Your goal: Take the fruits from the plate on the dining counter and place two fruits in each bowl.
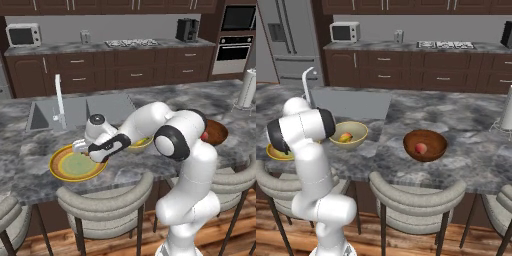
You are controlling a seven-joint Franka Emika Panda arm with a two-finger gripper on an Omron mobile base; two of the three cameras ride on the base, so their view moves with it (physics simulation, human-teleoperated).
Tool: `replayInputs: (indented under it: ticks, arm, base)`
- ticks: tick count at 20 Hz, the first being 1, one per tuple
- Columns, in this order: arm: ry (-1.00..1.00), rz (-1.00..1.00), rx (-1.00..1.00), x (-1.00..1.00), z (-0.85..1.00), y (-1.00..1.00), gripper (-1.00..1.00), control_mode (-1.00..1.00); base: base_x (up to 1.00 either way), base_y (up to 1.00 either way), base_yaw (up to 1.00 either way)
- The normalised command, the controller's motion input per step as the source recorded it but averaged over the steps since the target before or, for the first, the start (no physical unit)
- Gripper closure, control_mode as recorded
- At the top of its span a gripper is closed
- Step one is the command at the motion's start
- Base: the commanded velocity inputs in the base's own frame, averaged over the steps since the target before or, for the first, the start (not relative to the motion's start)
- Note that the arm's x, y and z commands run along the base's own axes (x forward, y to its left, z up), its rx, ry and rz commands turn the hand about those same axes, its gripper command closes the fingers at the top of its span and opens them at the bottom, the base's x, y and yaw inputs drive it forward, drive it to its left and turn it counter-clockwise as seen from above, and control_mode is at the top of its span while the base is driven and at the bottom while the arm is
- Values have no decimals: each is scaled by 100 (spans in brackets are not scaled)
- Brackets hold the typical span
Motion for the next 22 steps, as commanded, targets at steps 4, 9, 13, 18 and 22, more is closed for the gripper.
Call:
replayInputs:
  ticks: [4, 9, 13, 18, 22]
  arm:
    - [0, -1, 0, 27, -11, 12, -100, -100]
    - [0, -1, 0, 18, -15, 0, -100, -100]
    - [0, -1, 0, 9, -24, 0, -100, -100]
    - [0, -2, 0, 13, -24, 0, 100, -100]
    - [0, -4, 0, 19, -2, 0, 100, -100]
  base:
    - [0, 0, 0]
    - [0, 0, 0]
    - [0, 0, 0]
    - [0, 0, 0]
    - [0, 0, 0]
